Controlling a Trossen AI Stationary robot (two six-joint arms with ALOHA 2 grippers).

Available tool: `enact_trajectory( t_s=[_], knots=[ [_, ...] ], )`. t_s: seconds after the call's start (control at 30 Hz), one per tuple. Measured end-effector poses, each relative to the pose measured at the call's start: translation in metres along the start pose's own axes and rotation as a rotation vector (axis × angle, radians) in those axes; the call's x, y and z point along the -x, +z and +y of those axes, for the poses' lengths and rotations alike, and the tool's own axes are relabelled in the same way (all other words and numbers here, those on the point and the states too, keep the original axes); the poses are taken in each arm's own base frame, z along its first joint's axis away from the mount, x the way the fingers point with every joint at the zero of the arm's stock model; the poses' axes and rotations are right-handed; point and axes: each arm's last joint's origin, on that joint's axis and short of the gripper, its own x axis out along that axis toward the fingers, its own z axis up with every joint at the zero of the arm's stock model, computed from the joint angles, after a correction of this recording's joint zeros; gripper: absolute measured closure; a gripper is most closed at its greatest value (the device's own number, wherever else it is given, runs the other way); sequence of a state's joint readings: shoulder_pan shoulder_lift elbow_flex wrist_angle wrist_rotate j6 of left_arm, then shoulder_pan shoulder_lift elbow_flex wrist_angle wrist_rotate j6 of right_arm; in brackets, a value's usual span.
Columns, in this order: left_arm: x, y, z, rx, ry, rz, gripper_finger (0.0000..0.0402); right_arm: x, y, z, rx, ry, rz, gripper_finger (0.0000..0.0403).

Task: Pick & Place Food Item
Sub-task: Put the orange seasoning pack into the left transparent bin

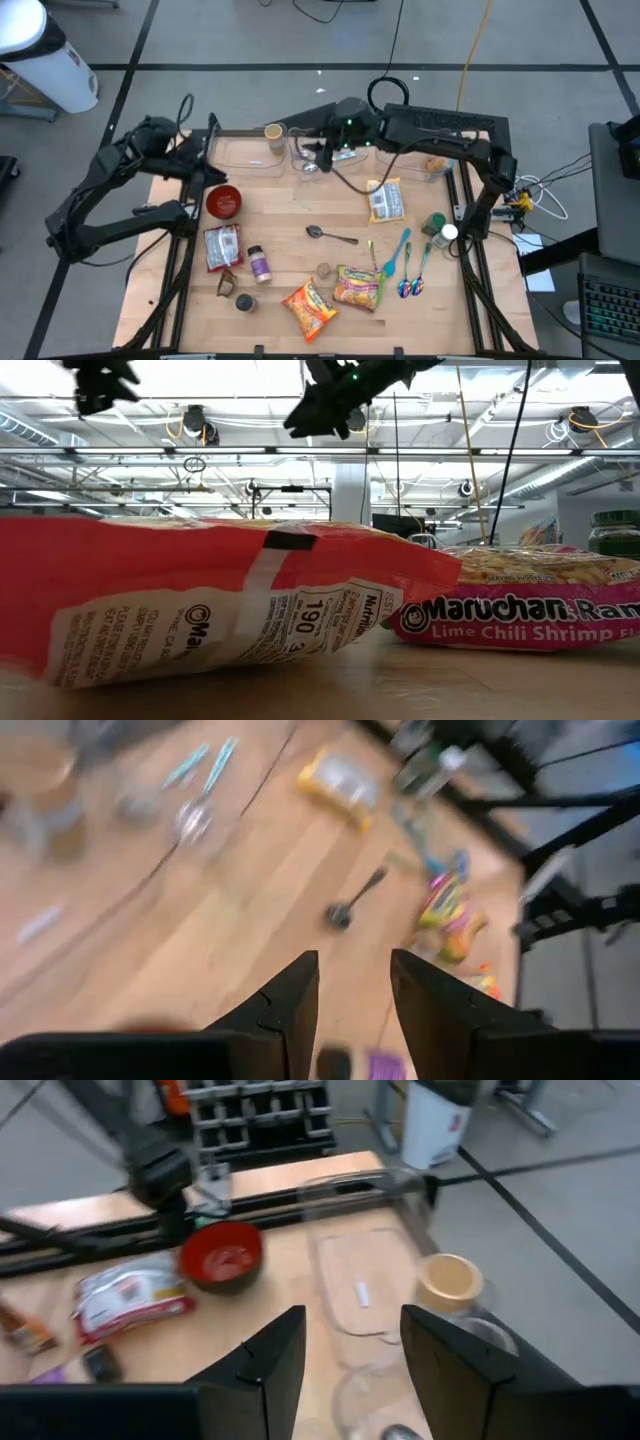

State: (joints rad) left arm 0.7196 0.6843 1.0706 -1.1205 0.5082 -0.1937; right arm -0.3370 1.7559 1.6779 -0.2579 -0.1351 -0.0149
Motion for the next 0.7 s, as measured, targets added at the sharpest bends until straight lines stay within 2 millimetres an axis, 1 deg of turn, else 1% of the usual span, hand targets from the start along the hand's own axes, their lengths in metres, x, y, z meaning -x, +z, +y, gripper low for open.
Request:
enact_trajectory(
  t_s=[0.1,0.3,0.53,0.7],
  knots=[
    [0.004,-0.011,0.0,0.075,0.073,0.048,0.0268,-0.002,0.0,0.018,0.038,0.04,0.003,0.0243],
    [0.012,-0.028,-0.003,0.219,0.113,0.105,0.0268,-0.004,0.0,0.045,0.032,0.099,0.001,0.0243],
    [0.018,-0.045,-0.002,0.37,0.251,0.201,0.0268,-0.004,-0.001,0.065,0.029,0.143,0.003,0.0243],
    [0.017,-0.048,-0.003,0.467,0.276,0.231,0.0268,-0.003,0.0,0.077,0.046,0.173,-0.008,0.0243]
  ],
)
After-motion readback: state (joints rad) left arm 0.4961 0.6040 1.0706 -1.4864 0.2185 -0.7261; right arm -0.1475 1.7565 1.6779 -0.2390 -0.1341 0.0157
